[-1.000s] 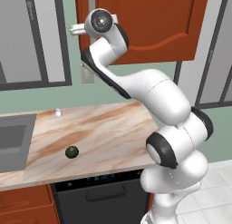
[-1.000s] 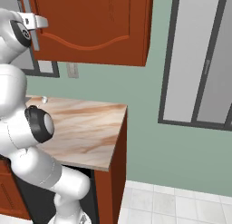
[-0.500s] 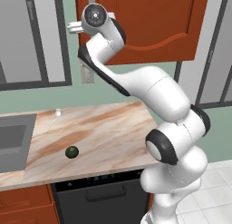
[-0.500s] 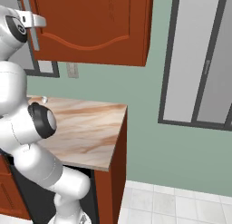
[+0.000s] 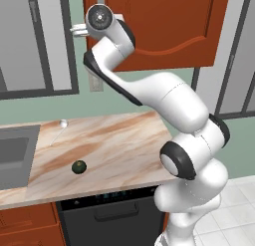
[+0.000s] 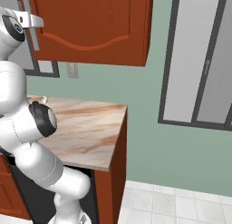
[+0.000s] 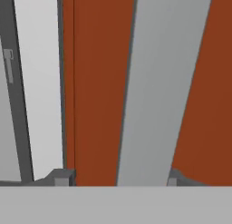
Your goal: Open the cabinet. Pick the spray and place it next to the sink. Then close the cabinet.
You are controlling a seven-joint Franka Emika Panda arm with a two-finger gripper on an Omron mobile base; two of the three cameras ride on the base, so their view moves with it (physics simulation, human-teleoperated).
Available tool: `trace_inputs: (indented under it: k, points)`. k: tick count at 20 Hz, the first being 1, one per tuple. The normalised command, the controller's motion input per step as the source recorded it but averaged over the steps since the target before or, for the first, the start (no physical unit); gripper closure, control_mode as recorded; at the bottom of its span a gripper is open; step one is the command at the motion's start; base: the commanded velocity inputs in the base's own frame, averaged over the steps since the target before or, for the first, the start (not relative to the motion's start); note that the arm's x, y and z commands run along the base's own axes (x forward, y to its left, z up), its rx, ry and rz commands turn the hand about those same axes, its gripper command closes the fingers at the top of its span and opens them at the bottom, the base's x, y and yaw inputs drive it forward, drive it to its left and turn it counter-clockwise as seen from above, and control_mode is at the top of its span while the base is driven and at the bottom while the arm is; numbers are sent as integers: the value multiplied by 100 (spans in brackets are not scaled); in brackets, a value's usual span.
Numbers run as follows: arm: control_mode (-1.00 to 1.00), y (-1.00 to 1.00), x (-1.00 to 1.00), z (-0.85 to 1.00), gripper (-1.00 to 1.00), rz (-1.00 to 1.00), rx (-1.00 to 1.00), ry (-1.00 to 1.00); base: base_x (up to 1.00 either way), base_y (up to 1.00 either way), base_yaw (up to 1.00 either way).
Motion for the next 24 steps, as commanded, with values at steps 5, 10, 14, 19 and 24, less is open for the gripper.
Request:
trace_inputs:
  k: [5, 10, 14, 19, 24]
  points:
    - [-100, 0, 0, 0, 100, -5, 9, -4, 0, 0, 0]
    - [-100, 0, -13, 0, 100, -6, 11, -4, 0, 0, 0]
    - [-100, 0, -26, 4, 100, -6, 13, 0, 0, 0, 0]
    - [-100, 0, -34, 9, 100, -5, 12, 0, 0, 0, 0]
    - [-100, 0, -41, 14, 100, -1, 11, 0, 0, 0, 0]
